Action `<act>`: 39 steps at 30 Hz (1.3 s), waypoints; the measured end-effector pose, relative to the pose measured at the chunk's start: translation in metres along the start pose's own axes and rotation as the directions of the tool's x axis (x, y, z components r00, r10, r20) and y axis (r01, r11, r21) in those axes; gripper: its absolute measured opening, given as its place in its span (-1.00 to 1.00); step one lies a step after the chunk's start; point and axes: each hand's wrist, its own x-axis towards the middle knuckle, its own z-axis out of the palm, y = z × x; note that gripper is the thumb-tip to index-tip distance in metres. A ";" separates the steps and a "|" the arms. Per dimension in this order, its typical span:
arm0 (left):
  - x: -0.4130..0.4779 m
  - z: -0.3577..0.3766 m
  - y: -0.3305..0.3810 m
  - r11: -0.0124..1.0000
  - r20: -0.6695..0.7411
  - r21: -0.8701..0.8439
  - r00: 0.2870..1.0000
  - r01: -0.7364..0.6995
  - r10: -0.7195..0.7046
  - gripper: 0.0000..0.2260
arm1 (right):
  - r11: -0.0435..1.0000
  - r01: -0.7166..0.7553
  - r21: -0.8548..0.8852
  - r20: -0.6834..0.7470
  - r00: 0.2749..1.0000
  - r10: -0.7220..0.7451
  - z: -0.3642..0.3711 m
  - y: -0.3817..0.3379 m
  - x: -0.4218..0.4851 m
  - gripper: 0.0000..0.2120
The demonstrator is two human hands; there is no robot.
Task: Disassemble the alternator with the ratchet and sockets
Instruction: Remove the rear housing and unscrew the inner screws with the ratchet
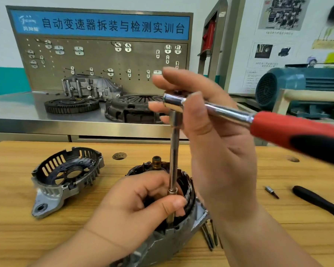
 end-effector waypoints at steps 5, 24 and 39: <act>-0.001 -0.002 0.005 0.995 0.064 0.085 0.997 -0.052 0.046 -0.74 | 0.579 -0.268 0.770 0.188 0.962 0.196 0.003 -0.007 -0.008 -0.68; -0.005 0.002 0.000 0.986 0.044 0.134 0.994 -0.101 0.096 -0.75 | 0.597 -0.266 0.757 0.136 0.958 0.254 0.001 -0.007 -0.008 -0.71; -0.007 0.001 -0.002 0.988 0.019 0.132 0.997 -0.081 0.079 -0.82 | 0.567 -0.274 0.777 0.156 0.956 0.249 0.005 -0.009 -0.011 -0.69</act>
